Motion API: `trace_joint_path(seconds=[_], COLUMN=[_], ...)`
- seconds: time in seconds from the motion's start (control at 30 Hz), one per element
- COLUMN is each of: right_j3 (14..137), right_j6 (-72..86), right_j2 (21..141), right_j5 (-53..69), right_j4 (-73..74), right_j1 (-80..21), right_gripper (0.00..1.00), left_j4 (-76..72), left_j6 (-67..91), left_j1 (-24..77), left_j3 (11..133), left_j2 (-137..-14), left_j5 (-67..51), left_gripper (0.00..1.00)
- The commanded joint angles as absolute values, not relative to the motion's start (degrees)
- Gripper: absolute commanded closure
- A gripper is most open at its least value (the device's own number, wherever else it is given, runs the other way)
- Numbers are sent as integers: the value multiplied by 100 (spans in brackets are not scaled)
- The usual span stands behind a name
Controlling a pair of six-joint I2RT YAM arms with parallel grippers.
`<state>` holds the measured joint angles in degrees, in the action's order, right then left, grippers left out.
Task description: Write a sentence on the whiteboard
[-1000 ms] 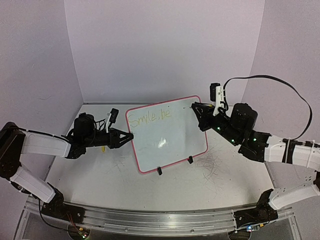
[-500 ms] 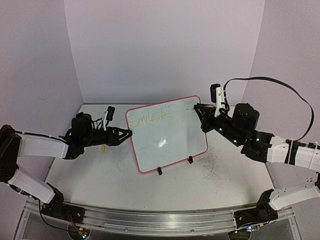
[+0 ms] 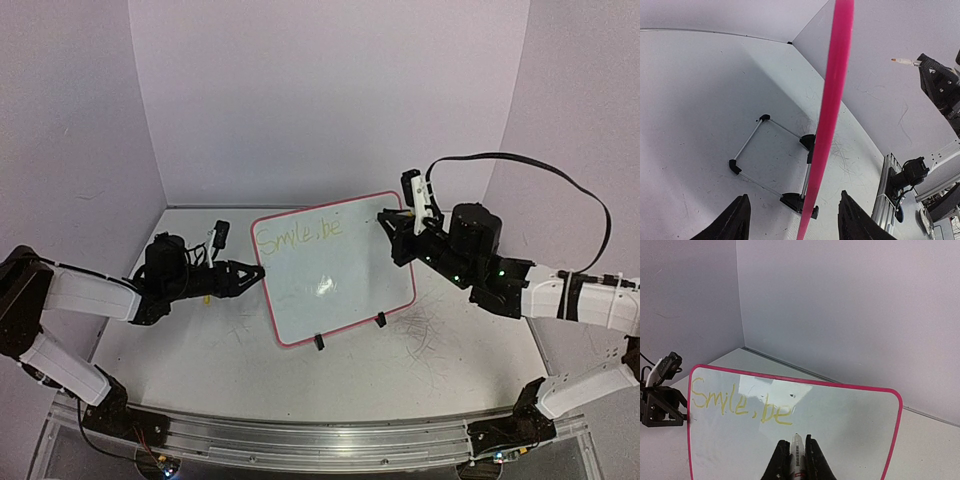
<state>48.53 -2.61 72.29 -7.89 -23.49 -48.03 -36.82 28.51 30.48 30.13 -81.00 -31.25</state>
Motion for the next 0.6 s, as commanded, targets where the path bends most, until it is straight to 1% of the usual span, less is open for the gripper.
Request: trace_joint_path(seconds=[0.0,0.27,0.43,0.57], right_j3=[5068,5156,5273,5325], right_j6=[-373,-371,-248,-213], right_j2=[7313,7486,7660,7731], right_j5=[-867,-901,-528,-294], right_j4=[-2627,-2629,-2636,-2644], right_j1=[-4794,-4790,-4647,-4503], right_gripper=[100,100,100,100], left_j4=[-4274,-4449,-4526,-4537], left_j6=[2902,2830,2670,2585], left_j1=[3067,3064,3066,3066], left_j3=[3005,3058,3034,3033], left_j2=[-8198,-8403,-8354,-8325], left_j5=[-3251,-3312,-3246,-3209], left_gripper=[42,53,63,62])
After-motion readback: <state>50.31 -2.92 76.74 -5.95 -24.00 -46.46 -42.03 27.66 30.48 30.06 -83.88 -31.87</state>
